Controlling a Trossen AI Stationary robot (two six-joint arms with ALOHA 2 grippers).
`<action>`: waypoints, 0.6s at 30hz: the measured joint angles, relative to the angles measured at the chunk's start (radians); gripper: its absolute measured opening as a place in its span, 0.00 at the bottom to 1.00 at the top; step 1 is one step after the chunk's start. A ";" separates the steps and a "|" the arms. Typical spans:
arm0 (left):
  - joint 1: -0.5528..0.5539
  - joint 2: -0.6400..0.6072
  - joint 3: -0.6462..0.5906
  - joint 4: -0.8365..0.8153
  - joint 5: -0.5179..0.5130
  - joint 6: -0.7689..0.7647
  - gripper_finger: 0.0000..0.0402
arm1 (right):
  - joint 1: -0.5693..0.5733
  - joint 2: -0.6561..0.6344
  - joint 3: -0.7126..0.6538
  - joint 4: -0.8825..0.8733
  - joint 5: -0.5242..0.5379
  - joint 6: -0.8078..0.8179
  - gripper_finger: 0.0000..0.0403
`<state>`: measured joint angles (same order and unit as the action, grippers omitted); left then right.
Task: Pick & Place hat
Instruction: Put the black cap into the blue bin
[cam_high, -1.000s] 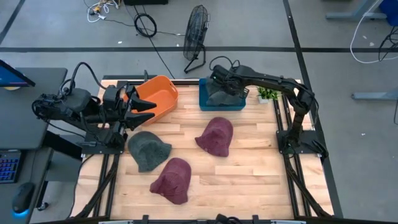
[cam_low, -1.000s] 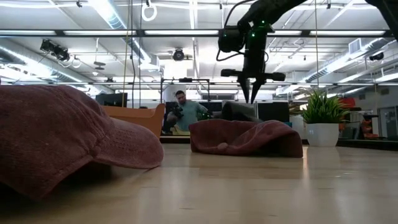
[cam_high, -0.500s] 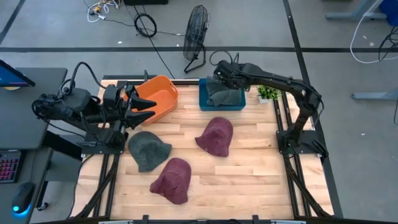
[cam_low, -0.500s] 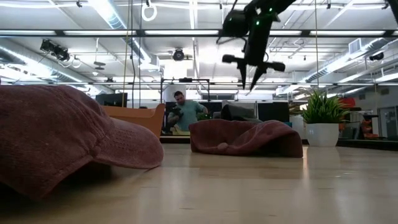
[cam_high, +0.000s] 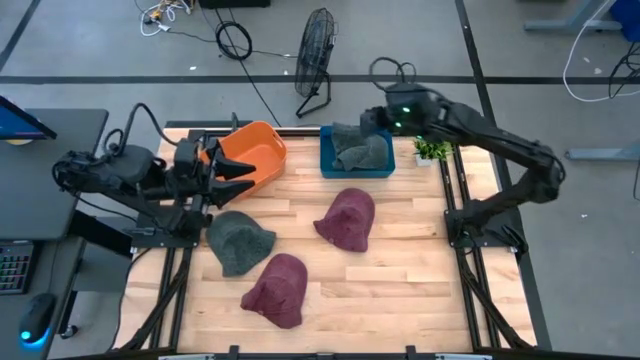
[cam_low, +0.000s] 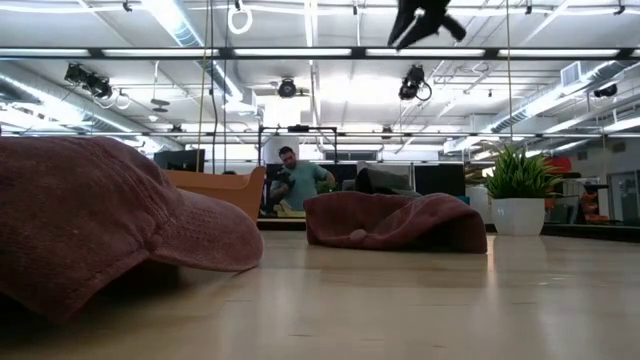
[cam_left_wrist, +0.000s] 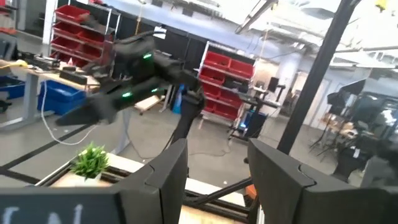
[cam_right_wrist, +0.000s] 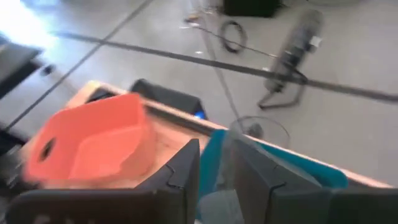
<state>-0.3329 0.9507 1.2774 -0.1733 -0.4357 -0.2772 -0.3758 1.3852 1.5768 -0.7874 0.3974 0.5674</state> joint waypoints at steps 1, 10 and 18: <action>0.000 0.004 0.000 -0.007 -0.009 0.000 0.43 | 0.011 -0.019 0.000 -0.002 -0.015 -0.025 0.24; 0.000 0.062 0.000 -0.119 -0.044 -0.112 0.43 | 0.091 -0.146 0.000 -0.023 -0.223 -0.123 0.29; 0.014 0.134 0.000 -0.537 -0.046 -0.421 0.43 | 0.193 -0.172 0.000 -0.044 -0.417 -0.140 0.47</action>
<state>-0.3187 1.0844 1.2778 -0.7103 -0.4816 -0.6986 -0.1827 1.2137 1.5768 -0.8314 -0.0200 0.4277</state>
